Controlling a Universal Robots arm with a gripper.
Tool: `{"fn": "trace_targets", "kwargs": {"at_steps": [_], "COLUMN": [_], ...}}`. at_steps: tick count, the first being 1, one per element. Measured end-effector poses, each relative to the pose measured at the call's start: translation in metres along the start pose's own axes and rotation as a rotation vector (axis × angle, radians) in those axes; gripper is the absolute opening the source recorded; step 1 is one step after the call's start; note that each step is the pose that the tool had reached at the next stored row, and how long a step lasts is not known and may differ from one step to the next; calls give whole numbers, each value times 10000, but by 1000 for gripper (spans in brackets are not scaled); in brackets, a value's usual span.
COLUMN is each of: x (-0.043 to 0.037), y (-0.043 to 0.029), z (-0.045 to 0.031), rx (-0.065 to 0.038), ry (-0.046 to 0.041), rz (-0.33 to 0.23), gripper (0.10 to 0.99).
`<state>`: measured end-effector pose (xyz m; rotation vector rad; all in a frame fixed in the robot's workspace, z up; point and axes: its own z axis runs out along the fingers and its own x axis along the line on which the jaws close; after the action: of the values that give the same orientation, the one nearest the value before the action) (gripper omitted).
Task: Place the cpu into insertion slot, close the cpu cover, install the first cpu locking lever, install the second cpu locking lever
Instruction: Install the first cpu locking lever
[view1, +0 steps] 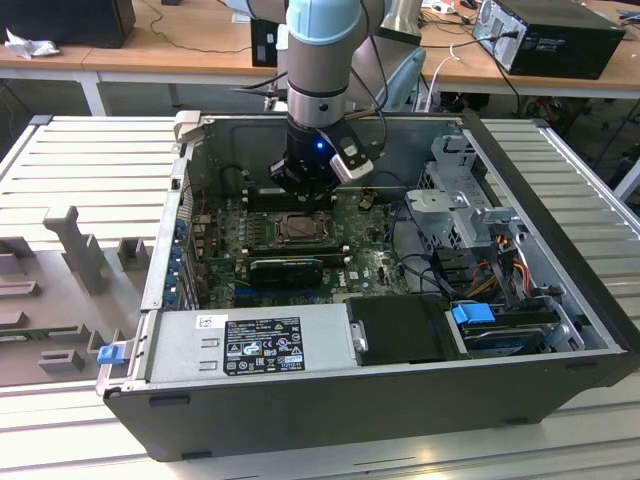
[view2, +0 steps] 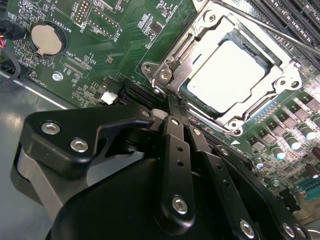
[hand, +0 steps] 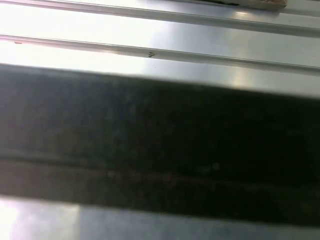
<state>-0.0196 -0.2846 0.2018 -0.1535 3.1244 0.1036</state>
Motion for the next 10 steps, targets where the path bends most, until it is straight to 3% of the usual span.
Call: {"fn": "trace_targets", "kwargs": {"at_steps": [7, 10], "x": [-1, -2], "y": [2, 7], "z": [-17, -96], "rx": [-4, -1], "ry": [-3, -1], "rz": [-7, -6], "gripper": [106, 106]}}
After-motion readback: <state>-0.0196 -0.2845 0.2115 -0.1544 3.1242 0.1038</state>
